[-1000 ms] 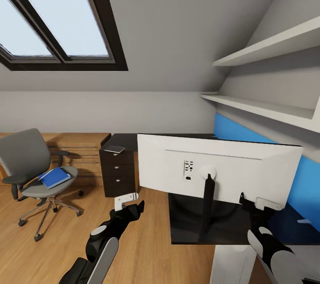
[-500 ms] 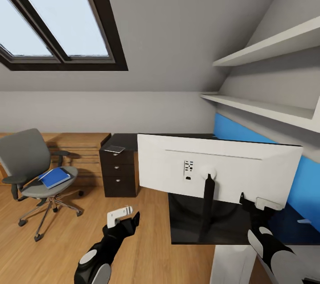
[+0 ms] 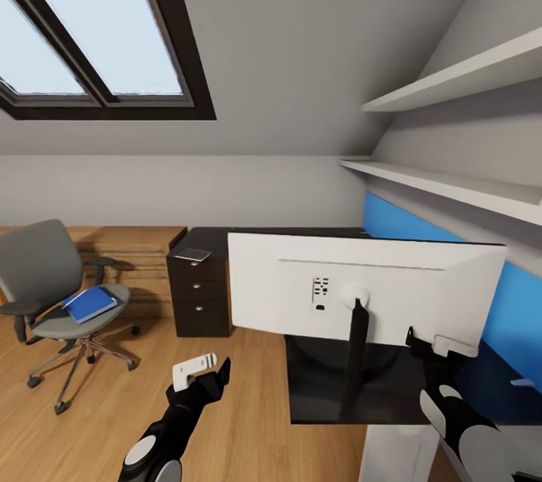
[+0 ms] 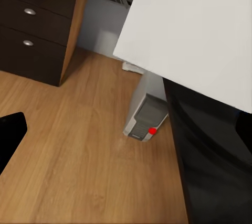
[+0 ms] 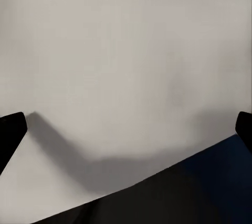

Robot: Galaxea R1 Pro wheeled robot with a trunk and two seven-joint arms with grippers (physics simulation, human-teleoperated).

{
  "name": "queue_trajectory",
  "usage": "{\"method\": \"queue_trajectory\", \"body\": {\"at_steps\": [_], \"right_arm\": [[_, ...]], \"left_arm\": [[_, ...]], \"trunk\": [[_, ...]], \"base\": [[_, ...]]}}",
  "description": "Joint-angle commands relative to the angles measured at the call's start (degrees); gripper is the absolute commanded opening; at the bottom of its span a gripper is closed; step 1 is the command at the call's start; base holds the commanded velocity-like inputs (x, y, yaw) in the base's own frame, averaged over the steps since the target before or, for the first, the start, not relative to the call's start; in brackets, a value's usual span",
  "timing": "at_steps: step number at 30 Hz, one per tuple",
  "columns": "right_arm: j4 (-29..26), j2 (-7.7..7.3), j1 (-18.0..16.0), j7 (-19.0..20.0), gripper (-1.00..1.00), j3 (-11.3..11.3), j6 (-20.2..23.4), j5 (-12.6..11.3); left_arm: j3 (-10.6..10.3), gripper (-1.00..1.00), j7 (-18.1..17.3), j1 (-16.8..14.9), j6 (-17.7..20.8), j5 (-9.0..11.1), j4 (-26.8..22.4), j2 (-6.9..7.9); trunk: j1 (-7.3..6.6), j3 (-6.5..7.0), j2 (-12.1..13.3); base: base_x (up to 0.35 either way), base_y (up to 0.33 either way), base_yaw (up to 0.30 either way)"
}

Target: In the bedroom, organize the workspace by keeping the computer under the desk, ensuring the monitor is on the desk, placing the keyboard on the desk next to the monitor, placing the mouse on the desk next to the keyboard, moving the folder from the swivel chair onto the desk next to the mouse, stacking the notebook on top of the folder with the pen on top of the notebook, and positioning the swivel chair next to the desk.

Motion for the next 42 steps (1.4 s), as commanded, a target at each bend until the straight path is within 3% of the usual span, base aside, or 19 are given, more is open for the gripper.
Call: {"method": "queue_trajectory", "body": {"at_steps": [1, 34, 42], "right_arm": [[0.06, -0.01, -0.06, -0.02, 1.0, 0.19, -0.23, -0.39], [0.05, 0.02, -0.06, -0.02, 1.0, 0.2, -0.23, -0.39], [0.05, 0.01, -0.06, -0.02, 1.0, 0.2, -0.23, -0.39]], "left_arm": [[-0.07, 1.0, 0.45, -0.05, 0.19, 0.44, -0.08, 0.03], [0.12, 1.0, 0.54, -0.05, 0.38, 0.37, -0.09, 0.01], [0.18, 1.0, 0.54, -0.05, 0.42, 0.4, -0.09, 0.01]], "trunk": [[0.02, -0.08, -0.05], [0.02, -0.08, -0.05], [0.02, -0.08, -0.05]], "base": [[0.045, 0.0, 0.0], [0.13, -0.003, 0.0], [-0.063, -0.005, 0.0]]}}
